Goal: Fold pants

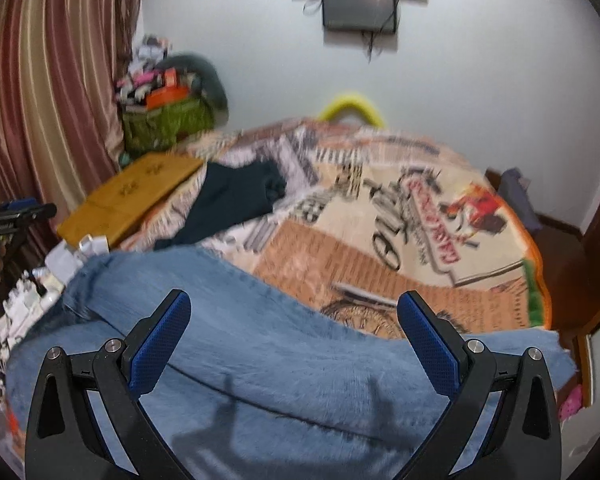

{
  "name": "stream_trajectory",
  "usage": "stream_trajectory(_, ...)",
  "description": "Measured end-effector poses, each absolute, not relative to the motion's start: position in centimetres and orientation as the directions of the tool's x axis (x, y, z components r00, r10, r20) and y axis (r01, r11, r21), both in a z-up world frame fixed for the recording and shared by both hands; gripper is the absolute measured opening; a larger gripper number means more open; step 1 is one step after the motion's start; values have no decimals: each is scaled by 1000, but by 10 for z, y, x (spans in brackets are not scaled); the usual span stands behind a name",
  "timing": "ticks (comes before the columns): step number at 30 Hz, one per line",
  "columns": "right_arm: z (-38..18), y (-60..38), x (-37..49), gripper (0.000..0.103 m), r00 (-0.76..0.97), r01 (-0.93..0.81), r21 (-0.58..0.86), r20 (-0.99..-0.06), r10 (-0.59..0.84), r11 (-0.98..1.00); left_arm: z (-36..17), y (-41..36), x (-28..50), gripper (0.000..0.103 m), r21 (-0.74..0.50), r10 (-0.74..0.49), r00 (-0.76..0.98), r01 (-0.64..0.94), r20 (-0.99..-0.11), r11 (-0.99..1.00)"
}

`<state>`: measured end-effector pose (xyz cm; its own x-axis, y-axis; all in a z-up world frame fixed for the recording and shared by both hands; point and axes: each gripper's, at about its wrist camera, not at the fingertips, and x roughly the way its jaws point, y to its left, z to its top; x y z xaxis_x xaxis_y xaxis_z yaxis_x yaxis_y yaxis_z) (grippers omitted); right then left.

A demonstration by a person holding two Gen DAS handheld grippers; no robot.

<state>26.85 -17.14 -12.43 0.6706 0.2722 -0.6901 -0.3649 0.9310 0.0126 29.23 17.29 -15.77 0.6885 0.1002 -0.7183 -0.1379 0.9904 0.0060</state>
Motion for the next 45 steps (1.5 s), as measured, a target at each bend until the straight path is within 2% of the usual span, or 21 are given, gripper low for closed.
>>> stream_trajectory(4, -146, -172, 299, 102, 591, -398, 41, -752, 291, 916, -205, 195, 335, 101, 1, 96, 559, -169, -824, 986)
stream_trajectory(10, -177, -164, 340, 99, 459, -477, 62, -833, 308, 877, -264, 214, 370, 79, -28, 51, 397, -192, -917, 981)
stream_trajectory(12, -187, -159, 349, 95, 410, -505, 71, -857, 311, 860, -281, 218, 376, 75, -43, 29, 350, -196, -936, 980)
stream_trajectory(16, -206, -149, 360, 85, 333, -547, 93, -888, 318, 832, -316, 216, 385, 75, -71, -27, 225, -187, -974, 980)
stream_trajectory(18, -217, -139, 361, 69, 295, -570, 89, -906, 305, 817, -320, 204, 388, 74, -16, 17, 228, -142, -973, 990)
stream_trajectory(21, -221, -135, 364, 66, 305, -568, 106, -894, 328, 816, -324, 190, 389, 64, 30, 53, 241, -98, -969, 995)
stream_trajectory(23, -222, -135, 366, 57, 298, -555, 139, -887, 352, 820, -324, 186, 389, 59, 41, 63, 247, -93, -967, 995)
stream_trajectory(24, -223, -135, 366, 53, 299, -545, 150, -884, 358, 825, -323, 185, 388, 52, 46, 68, 250, -93, -966, 995)
stream_trajectory(25, -223, -135, 365, 51, 298, -545, 157, -882, 365, 824, -321, 185, 387, 36, 64, 88, 254, -99, -963, 993)
stream_trajectory(28, -224, -132, 358, 37, 317, -539, 142, -879, 356, 830, -313, 189, 384, 21, 61, 98, 293, -134, -951, 989)
stream_trajectory(29, -223, -130, 356, 31, 325, -544, 124, -880, 345, 830, -312, 188, 385, 19, 67, 104, 300, -132, -948, 989)
stream_trajectory(30, -223, -128, 353, 22, 338, -549, 102, -881, 331, 830, -311, 186, 385, 11, 79, 115, 313, -126, -943, 989)
stream_trajectory(33, -219, -126, 352, 8, 370, -556, 58, -876, 309, 829, -300, 181, 386, 8, 119, 158, 345, -133, -925, 984)
stream_trajectory(36, -202, -126, 352, 6, 447, -549, -8, -848, 286, 836, -269, 186, 390, 7, 115, 174, 410, -165, -895, 979)
stream_trajectory(41, -145, -131, 352, 6, 578, -510, -37, -755, 310, 860, -202, 202, 383, 7, 10, 123, 552, -202, -825, 979)
stream_trajectory(45, -119, -133, 332, 6, 618, -518, -58, -716, 326, 854, -175, 198, 361, 7, -4, 112, 611, -186, -784, 983)
